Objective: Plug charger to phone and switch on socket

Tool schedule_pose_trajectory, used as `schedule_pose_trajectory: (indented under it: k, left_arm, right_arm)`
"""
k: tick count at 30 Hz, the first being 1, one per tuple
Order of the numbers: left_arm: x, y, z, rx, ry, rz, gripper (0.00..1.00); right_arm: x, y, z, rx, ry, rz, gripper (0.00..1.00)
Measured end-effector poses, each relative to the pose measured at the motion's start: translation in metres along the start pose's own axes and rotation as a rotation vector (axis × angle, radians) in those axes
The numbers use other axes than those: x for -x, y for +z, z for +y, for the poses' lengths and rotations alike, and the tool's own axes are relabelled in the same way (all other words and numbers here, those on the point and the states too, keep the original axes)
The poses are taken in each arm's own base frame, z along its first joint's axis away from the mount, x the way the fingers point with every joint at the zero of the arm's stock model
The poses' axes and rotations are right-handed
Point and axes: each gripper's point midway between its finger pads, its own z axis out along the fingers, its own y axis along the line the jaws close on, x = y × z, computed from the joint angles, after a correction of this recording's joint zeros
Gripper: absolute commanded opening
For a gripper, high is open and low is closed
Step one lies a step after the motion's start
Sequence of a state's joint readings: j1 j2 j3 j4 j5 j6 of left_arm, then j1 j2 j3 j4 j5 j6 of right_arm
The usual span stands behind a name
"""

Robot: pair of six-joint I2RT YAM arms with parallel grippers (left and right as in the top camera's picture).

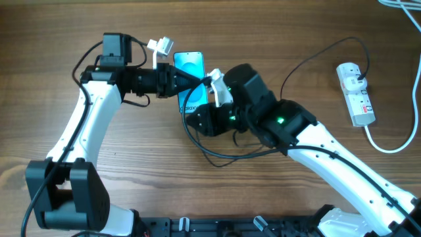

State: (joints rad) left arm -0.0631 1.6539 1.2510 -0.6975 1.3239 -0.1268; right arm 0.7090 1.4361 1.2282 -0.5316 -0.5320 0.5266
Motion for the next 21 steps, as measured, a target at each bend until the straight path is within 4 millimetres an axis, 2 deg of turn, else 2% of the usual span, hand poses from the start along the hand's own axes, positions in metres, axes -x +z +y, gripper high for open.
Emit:
schedule_pose_trajectory:
  k: [3, 5, 9, 12, 17, 20, 21]
  left_arm:
    - [0.002, 0.000, 0.003, 0.020, 0.014, -0.005, 0.04]
    - [0.002, 0.001, 0.005, 0.029, 0.018, -0.005, 0.04]
    - [-0.007, 0.008, 0.002, 0.011, -0.007, 0.026, 0.04]
    - [-0.010, 0.012, -0.003, -0.011, -0.005, 0.042, 0.04]
    - [-0.012, 0.011, -0.013, -0.072, -0.006, 0.051, 0.04]
    - [-0.013, 0.010, -0.023, -0.127, -0.004, 0.060, 0.04]
    - [-0.013, 0.009, -0.026, -0.146, -0.003, 0.063, 0.04]
  right_arm:
    - [-0.002, -0.003, 0.014, 0.085, -0.035, 0.027, 1.00]
    - [0.001, -0.009, 0.014, 0.110, -0.035, 0.031, 1.00]
    - [0.030, -0.029, -0.011, 0.051, -0.038, -0.050, 1.00]
    - [0.035, -0.036, -0.024, 0.023, -0.030, -0.064, 1.00]
    - [0.035, -0.040, -0.027, 0.035, -0.024, -0.058, 1.00]
    - [0.031, -0.040, -0.022, 0.069, -0.026, -0.041, 1.00]
    - [0.031, -0.040, -0.019, 0.085, -0.029, -0.037, 0.95]
